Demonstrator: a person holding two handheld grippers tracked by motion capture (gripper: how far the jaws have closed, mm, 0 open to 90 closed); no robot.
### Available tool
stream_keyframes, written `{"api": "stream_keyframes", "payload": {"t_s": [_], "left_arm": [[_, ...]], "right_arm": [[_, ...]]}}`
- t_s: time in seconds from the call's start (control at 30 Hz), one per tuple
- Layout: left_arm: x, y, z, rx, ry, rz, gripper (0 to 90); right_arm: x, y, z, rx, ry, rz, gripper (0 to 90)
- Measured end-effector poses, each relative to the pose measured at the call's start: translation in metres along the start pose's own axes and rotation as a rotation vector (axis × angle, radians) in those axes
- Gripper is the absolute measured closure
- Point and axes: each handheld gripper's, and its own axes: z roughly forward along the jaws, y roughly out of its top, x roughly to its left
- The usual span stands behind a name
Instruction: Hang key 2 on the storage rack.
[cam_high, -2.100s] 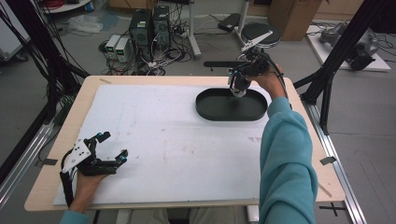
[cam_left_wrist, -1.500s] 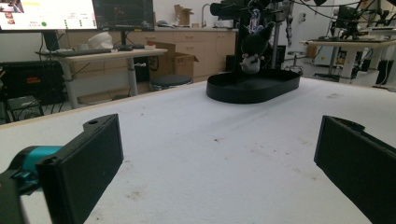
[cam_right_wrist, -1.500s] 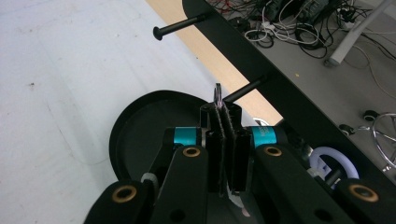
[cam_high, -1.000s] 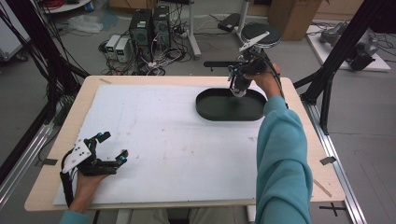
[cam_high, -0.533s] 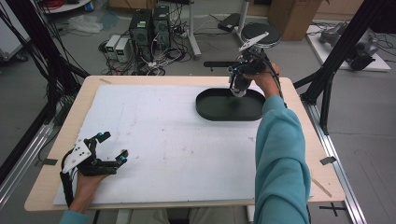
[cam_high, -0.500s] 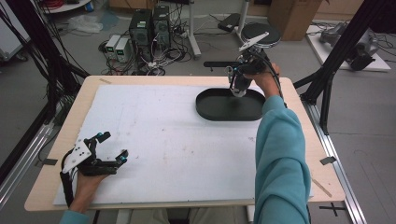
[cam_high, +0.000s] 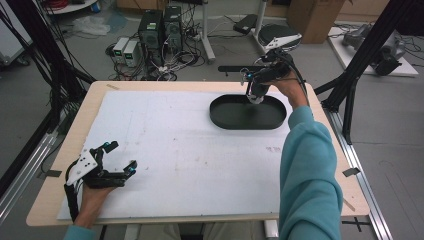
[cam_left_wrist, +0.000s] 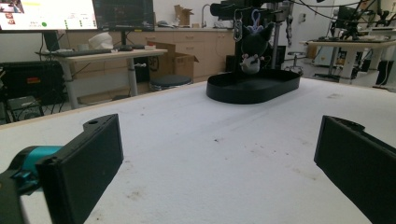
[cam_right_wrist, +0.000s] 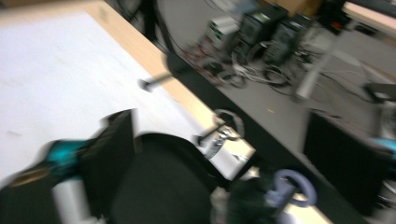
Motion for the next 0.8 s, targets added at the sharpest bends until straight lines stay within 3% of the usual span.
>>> {"api": "stream_keyframes", "payload": {"t_s": [0.07,0.23,0.3,0.37,0.47,0.5,0.63,0.8], "left_arm": [[0.000,0.000,0.000,0.004,-0.001,-0.001,1.7],[0.000,0.000,0.000,0.002,-0.002,-0.004,1.7],[0.000,0.000,0.000,0.001,-0.002,-0.005,1.7],[0.001,0.000,0.000,0.001,0.000,-0.005,1.7],[0.000,0.000,-0.001,0.002,-0.002,-0.005,1.7],[0.000,0.000,-0.001,0.001,0.000,-0.007,1.7],[0.000,0.000,-0.001,0.000,0.000,-0.006,1.7],[0.000,0.000,-0.001,-0.001,-0.002,0.000,1.7]], "right_arm": [[0.005,0.000,-0.008,-0.032,0.024,0.007,0.6],[0.018,-0.006,-0.032,-0.115,0.037,-0.005,0.6],[0.023,-0.010,-0.039,-0.119,0.033,0.000,0.6],[0.031,-0.019,-0.048,-0.166,0.030,-0.017,0.6],[0.041,-0.031,-0.058,-0.191,0.025,-0.039,0.6],[0.045,-0.034,-0.061,-0.177,0.025,-0.029,0.6],[0.064,-0.059,-0.076,-0.261,0.025,-0.037,0.6],[0.089,-0.099,-0.090,-0.327,0.024,0.007,0.6]]}}
